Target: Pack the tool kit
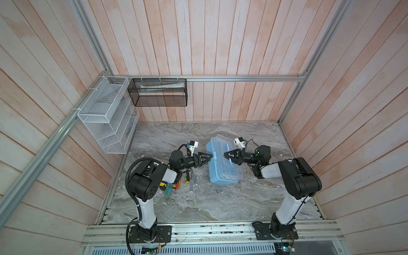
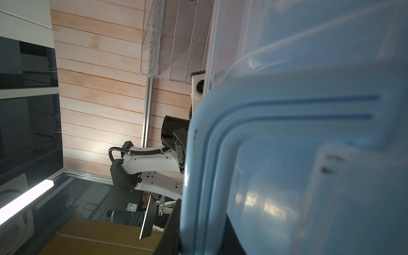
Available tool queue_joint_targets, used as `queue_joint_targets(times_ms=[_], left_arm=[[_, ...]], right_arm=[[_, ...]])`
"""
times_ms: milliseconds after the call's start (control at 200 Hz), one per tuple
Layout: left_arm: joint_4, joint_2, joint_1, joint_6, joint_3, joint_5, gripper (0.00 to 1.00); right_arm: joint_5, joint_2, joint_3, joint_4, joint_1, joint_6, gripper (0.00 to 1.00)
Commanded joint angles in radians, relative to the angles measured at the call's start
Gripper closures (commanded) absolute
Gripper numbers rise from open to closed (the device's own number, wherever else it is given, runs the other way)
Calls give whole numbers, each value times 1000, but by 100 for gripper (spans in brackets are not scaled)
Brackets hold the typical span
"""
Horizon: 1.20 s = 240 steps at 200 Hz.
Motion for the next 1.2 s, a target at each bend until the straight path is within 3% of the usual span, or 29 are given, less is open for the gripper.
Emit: queue_joint_targets(times_ms=[0,155,725,820,990,1065,1195], left_arm=[[269,21,17,-146,27,75,24],[384,48,26,-252,46,88,24],[342,-18,46,-272,54,97,24],[115,-52,65,-138,37,68,24],[-720,-236,65,388,100,-217,22],[-827,-280,65,452,110,-299,21],[-864,-296,64,468,108,-320,20]], right_arm=[[27,34,-7,-200,-7,-279,100],[73,1,33,-485,-6,-467,100],[137,13,55,-614,-25,-529,100],[152,-15,64,-657,-23,-554,100],[229,-90,151,-905,-1,-709,100],[304,-110,236,-1094,28,-808,100],[454,-112,389,-1381,125,-949,100]])
